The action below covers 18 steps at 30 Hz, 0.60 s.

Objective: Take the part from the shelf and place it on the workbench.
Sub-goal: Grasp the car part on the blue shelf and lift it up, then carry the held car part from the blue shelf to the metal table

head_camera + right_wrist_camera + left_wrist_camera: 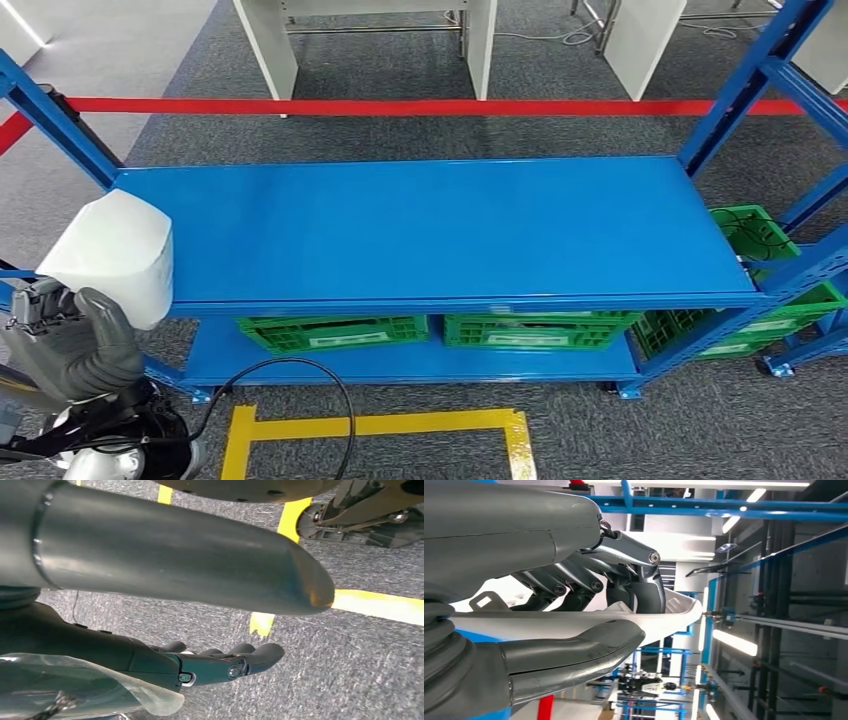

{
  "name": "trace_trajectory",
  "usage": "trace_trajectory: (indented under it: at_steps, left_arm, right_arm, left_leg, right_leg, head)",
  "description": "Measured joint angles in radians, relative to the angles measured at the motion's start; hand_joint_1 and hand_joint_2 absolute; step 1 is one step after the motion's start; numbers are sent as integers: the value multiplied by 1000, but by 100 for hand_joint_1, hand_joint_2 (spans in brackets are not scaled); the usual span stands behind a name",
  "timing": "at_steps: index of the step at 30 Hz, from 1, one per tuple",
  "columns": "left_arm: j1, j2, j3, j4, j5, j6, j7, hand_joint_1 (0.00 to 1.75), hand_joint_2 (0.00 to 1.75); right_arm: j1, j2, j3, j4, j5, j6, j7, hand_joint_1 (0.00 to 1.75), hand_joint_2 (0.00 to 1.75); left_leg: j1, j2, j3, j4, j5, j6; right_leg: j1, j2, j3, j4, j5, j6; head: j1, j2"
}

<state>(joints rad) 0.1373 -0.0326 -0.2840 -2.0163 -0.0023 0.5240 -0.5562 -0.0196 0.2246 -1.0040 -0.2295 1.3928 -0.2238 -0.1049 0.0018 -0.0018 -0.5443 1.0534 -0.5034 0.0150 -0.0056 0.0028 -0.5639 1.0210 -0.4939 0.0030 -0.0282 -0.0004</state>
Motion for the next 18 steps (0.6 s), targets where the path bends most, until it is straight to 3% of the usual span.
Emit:
trace_trajectory:
  at_steps: [4, 6, 9, 10, 11, 12, 13, 15, 16, 18]
  left_arm:
    - [-5, -4, -1, 0, -6, 23, 0, 175, 175]
    - [-7, -6, -2, 0, -8, 33, 0, 175, 175]
    - [-8, -6, -5, 0, -12, 41, 0, 175, 175]
    - [-8, -6, -5, 0, -13, 44, 0, 175, 175]
    - [-8, -6, -5, 0, -14, 47, 0, 175, 175]
    - [-9, -6, -6, 0, -14, 49, 0, 175, 175]
    - [-9, -6, -6, 0, -16, 50, 0, 175, 175]
    - [-9, -6, -8, 0, -17, 52, -1, 175, 175]
    - [-9, -6, -9, 0, -18, 53, -1, 175, 175]
    - [-10, -6, -12, 0, -20, 53, -3, 175, 175]
  right_arm:
    - [-2, 4, 0, 0, 5, 0, 0, 0, 0]
    - [-1, 5, 0, 0, 8, 0, 1, 0, 0]
    - [-2, 5, 0, -1, 9, 2, 3, 0, 0]
    - [-2, 5, 0, -1, 9, 3, 3, 0, 0]
    - [-2, 5, 0, -1, 9, 3, 3, 0, 0]
    - [-1, 5, 0, -2, 9, 4, 3, 0, 0]
    - [-2, 5, 0, -2, 9, 4, 3, 0, 0]
    - [-6, 5, 0, -3, 9, 6, 3, 0, 0]
    - [-8, 5, 0, -3, 10, 6, 3, 0, 0]
    - [-9, 5, 0, -3, 10, 6, 3, 0, 0]
  left_leg:
    - [-3, 1, 3, -41, 15, 7]
    - [2, 4, -6, -50, 30, 16]
    - [1, 7, -33, -51, 51, 23]
    - [0, 8, -43, -51, 58, 23]
    - [-1, 8, -54, -50, 66, 22]
    - [-1, 9, -63, -50, 74, 21]
    - [-1, 8, -71, -49, 81, 18]
    - [-3, 8, -81, -47, 95, 9]
    - [-4, 8, -84, -46, 103, 4]
    - [-3, 9, -86, -48, 118, -8]
  right_leg:
    - [-1, -2, -14, 1, 8, 21]
    - [-2, -2, -33, 40, -36, 30]
    - [-5, -2, -92, 215, -151, 39]
    - [-5, -2, -101, 258, -165, 41]
    - [-5, -2, -92, 267, -159, 42]
    - [-5, -2, -63, 235, -135, 42]
    - [-5, -2, -16, 170, -105, 40]
    - [-3, -2, 82, 21, -76, 33]
    - [-2, -1, 108, -26, -74, 29]
    - [2, 1, 113, -50, -73, 19]
  head:
    - [1, 0]
    - [4, 0]
    - [7, 0]
    - [6, 0]
    - [7, 0]
    - [7, 0]
    - [7, 0]
    - [6, 0]
    - [6, 0]
    - [4, 0]
